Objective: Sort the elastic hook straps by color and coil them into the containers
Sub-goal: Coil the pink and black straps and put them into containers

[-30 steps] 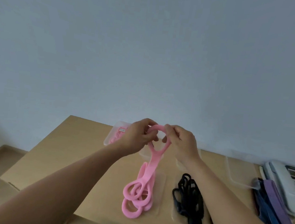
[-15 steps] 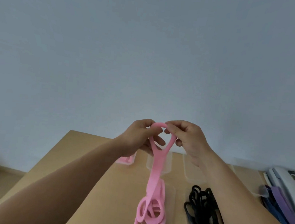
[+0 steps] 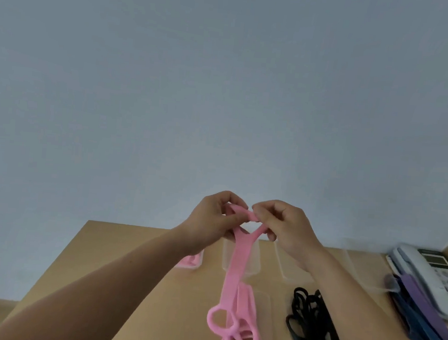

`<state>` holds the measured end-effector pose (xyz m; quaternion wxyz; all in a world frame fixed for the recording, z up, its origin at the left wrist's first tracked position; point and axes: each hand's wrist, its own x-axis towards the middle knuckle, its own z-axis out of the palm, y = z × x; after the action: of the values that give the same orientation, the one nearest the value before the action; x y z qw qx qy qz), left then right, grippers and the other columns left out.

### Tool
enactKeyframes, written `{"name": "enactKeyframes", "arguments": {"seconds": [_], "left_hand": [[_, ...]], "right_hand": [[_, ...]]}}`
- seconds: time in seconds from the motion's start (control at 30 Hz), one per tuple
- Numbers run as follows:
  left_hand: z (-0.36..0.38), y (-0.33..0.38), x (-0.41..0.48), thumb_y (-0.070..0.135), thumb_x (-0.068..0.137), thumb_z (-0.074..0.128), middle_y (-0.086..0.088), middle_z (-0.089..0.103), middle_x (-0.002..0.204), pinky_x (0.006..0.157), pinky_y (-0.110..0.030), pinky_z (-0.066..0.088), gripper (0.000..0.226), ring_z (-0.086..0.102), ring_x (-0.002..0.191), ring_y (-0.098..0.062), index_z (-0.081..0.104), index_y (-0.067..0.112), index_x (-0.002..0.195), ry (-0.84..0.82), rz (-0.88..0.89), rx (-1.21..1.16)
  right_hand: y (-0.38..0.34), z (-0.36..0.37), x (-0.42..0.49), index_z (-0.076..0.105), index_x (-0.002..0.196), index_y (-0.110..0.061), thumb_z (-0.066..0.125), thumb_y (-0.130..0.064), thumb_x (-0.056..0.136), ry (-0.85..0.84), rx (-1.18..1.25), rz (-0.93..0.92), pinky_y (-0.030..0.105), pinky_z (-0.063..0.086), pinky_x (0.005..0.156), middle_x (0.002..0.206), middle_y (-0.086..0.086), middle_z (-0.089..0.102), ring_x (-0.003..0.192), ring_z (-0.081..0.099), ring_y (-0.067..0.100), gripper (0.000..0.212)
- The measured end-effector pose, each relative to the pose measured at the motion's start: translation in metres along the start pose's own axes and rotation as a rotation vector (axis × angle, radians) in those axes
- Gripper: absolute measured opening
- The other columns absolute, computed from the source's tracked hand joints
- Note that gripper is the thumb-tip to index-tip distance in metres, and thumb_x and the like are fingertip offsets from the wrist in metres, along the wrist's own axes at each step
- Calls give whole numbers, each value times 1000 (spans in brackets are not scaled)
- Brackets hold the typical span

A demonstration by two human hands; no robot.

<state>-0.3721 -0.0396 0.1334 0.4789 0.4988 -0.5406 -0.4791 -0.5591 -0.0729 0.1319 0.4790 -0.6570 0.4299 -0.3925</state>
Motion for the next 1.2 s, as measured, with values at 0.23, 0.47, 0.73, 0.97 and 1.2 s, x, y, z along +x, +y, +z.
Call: {"name": "enactKeyframes", "arguments": {"seconds": [0.23,0.47,0.73,0.97,1.2], "left_hand": [[20,0,4,8,88,72,-20,67,91,72,-45,62,19,74,79,-32,59,2,100,25,-22,-14],[15,11,9,17,91,69,-19,72,87,66,-33,59,23,71,70,-28,62,-2,103,-141,-297,-125],[16,11,17,11,92,64,-15,70,86,66,-32,58,14,71,74,-27,64,0,99,-73,-294,-245],[14,6,17,0,87,70,-13,74,84,69,-28,58,7,74,82,-27,66,0,94,-30,-165,-166],[9,1,13,6,89,69,-17,72,94,84,-44,59,10,73,87,-30,65,10,97,63,66,98]], "right_hand": [[2,-14,-1,73,76,-24,69,-14,90,44,-109,-120,17,45,49,69,1,69,53,60,10,17],[13,-18,5,69,82,-31,70,-11,90,65,-295,-295,17,50,58,75,-12,66,59,62,5,22],[24,-16,13,73,89,-14,72,-3,86,74,-415,-511,13,48,66,81,-16,64,72,64,5,12],[26,-16,13,71,90,-27,74,-20,87,34,-185,-370,21,52,64,76,-13,65,69,64,9,8],[15,-9,15,68,98,-14,72,-24,90,-49,59,-62,31,53,55,76,8,73,59,65,19,14]]}}
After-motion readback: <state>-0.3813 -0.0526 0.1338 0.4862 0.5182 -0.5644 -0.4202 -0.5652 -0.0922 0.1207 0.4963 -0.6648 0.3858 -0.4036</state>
